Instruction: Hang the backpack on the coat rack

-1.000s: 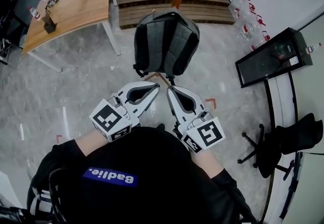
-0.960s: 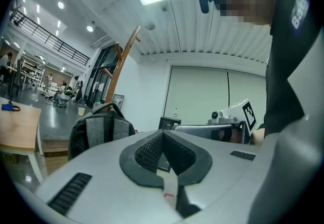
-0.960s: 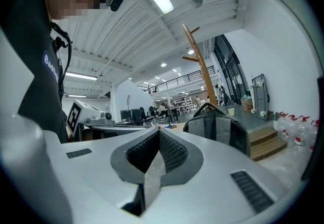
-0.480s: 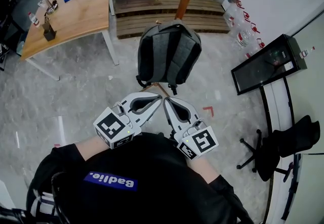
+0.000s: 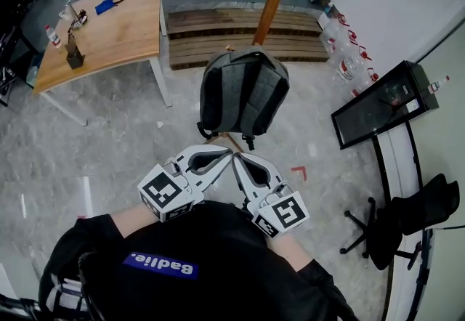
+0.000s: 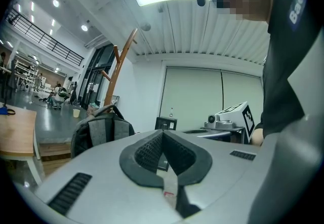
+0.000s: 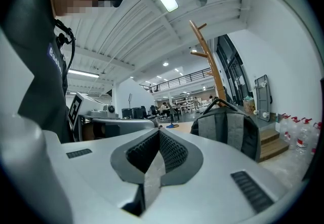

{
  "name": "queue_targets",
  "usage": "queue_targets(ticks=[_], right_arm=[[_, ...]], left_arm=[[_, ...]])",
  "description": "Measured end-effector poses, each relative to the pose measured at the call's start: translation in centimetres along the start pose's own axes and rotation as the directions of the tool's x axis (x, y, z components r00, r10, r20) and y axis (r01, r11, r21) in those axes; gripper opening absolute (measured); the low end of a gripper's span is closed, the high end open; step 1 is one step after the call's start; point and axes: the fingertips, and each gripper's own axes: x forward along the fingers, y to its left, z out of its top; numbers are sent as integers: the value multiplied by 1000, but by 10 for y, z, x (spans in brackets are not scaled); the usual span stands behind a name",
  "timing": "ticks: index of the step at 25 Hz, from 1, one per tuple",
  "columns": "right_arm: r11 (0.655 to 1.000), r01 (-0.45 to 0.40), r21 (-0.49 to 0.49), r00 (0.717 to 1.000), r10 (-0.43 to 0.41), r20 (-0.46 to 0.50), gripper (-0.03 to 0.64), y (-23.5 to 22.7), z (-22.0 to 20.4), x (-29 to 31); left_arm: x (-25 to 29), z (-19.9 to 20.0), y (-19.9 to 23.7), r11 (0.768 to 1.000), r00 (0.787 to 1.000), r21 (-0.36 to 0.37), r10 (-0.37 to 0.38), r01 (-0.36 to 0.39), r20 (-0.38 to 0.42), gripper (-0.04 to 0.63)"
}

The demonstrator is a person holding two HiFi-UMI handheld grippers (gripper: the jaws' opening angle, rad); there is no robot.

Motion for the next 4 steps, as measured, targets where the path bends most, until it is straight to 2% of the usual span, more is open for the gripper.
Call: queue_targets(ticks=[4], right_arm=[[1000, -3, 12, 1000, 3, 6, 5, 2, -1, 0]], left_arm=[[-1, 0, 0, 1000, 1000, -9, 6, -6, -1, 9]])
